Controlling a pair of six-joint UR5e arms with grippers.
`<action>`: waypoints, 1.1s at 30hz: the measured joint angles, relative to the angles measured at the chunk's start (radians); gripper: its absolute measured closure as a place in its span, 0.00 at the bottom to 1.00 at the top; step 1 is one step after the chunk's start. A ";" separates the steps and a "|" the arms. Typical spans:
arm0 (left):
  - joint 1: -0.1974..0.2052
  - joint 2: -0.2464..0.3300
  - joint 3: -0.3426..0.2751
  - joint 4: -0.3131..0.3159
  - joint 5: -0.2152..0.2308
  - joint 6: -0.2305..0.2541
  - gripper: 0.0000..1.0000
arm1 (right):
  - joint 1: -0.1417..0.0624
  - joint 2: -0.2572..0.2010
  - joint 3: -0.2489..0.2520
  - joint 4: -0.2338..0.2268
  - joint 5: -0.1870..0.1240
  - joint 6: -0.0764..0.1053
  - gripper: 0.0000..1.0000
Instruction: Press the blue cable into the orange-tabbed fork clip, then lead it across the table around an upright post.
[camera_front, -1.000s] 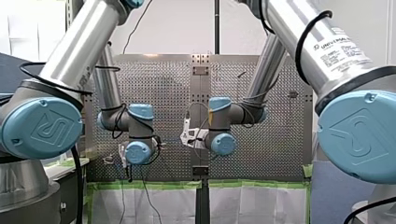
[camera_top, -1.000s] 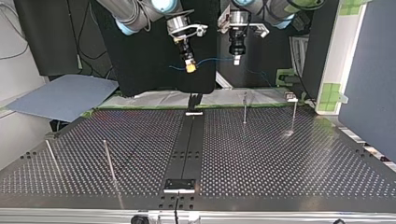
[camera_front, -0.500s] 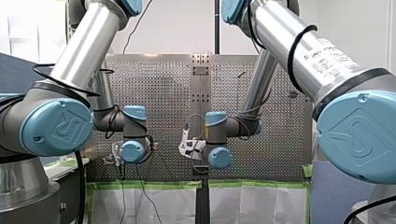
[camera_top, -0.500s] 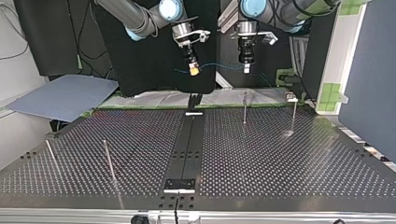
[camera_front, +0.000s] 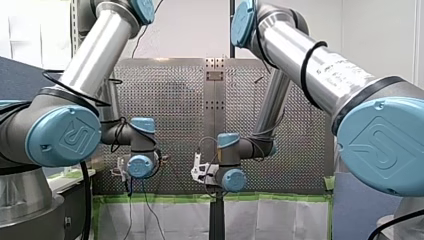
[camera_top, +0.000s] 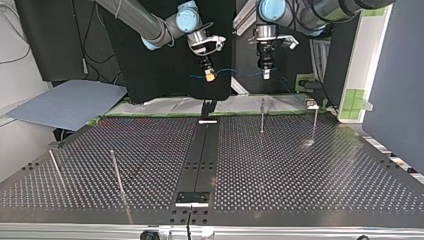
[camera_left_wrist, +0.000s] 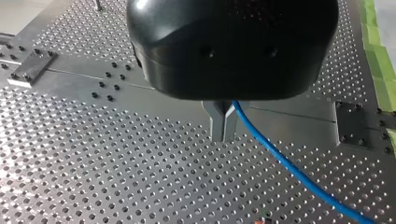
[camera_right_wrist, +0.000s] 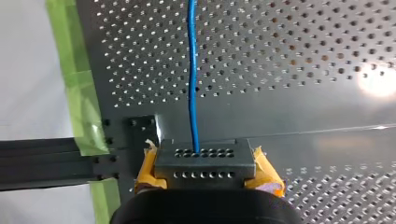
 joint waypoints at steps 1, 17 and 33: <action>0.001 -0.013 0.003 0.013 0.000 -0.002 1.00 | -0.002 0.001 -0.004 0.007 -0.003 -0.003 1.00; 0.019 -0.160 0.017 0.102 -0.037 0.027 1.00 | -0.034 0.003 -0.063 0.079 -0.031 -0.016 1.00; 0.037 -0.164 0.109 0.035 0.004 0.043 1.00 | -0.073 0.028 -0.099 0.081 -0.096 -0.022 1.00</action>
